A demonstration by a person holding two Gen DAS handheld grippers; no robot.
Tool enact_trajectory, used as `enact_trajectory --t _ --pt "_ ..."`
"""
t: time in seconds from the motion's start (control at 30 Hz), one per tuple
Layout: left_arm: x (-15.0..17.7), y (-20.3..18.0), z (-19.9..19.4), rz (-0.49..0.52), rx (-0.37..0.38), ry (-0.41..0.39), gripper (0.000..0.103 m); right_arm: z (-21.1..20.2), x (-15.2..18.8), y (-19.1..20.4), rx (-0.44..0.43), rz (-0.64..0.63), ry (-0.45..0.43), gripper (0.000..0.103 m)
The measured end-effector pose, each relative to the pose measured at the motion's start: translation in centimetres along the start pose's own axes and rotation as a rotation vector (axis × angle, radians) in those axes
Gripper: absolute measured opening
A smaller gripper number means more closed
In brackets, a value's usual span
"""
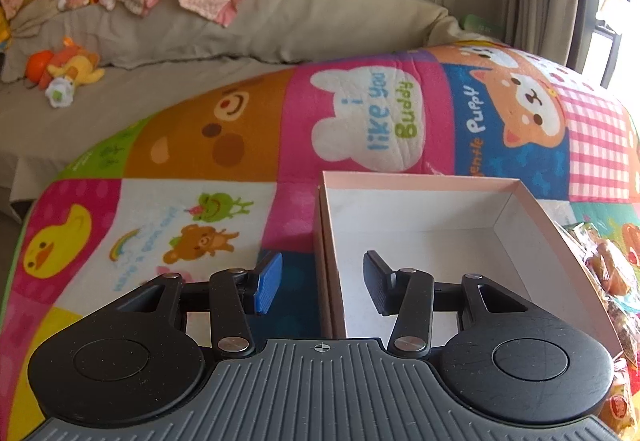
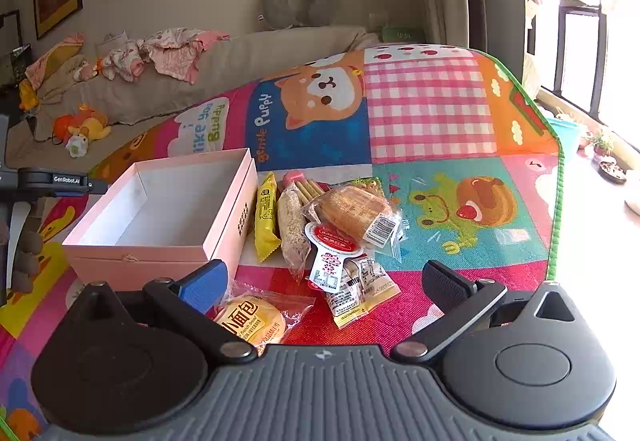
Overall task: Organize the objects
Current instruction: 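Close the left tool on the wall of the pink box, then drop the wrapped round bun into the box with the right tool while the left tool holds it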
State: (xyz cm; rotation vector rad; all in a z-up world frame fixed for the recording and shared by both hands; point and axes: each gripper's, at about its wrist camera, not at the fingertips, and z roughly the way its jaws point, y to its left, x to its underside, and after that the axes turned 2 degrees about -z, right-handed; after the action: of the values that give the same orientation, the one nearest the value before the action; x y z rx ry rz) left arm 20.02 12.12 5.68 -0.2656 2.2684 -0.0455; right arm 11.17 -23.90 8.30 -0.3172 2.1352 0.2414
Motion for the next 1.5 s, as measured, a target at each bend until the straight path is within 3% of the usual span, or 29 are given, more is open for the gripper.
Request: enact_trajectory --t 0.1,0.2,0.47,0.67,0.8,0.87,1.03,1.3,1.5 --pt "0.4 -0.1 1.8 -0.012 -0.015 0.047 0.018 0.7 0.9 0.4 -0.012 -0.058 0.023 0.103" --pt "0.3 -0.1 2.6 -0.086 -0.013 0.077 0.014 1.6 2.1 0.7 -0.038 -0.071 0.064 0.103" --pt "1.0 -1.1 2.6 -0.045 -0.023 0.043 0.013 3.3 3.8 2.1 -0.067 -0.054 0.15 0.103" --pt "1.2 -0.8 2.6 -0.04 0.002 0.017 0.013 3.6 2.9 4.5 -0.159 -0.068 0.172 0.103" --pt "1.4 -0.5 2.7 -0.056 0.022 0.002 0.014 6.3 2.8 5.6 -0.138 -0.036 0.232 0.102" --pt "1.5 -0.4 2.7 -0.055 0.027 -0.004 0.014 7.0 2.7 5.7 -0.14 -0.013 0.255 0.088" --pt "1.6 -0.5 2.7 -0.047 0.029 -0.013 0.014 5.0 2.4 6.5 -0.087 -0.097 0.257 0.069" --pt "1.7 -0.3 2.6 -0.054 0.036 -0.018 0.014 -1.1 0.8 7.2 -0.083 -0.17 0.195 0.068" --pt "1.7 -0.1 2.6 -0.06 0.052 -0.019 0.015 -2.4 -3.1 7.8 -0.208 -0.11 0.176 0.068"
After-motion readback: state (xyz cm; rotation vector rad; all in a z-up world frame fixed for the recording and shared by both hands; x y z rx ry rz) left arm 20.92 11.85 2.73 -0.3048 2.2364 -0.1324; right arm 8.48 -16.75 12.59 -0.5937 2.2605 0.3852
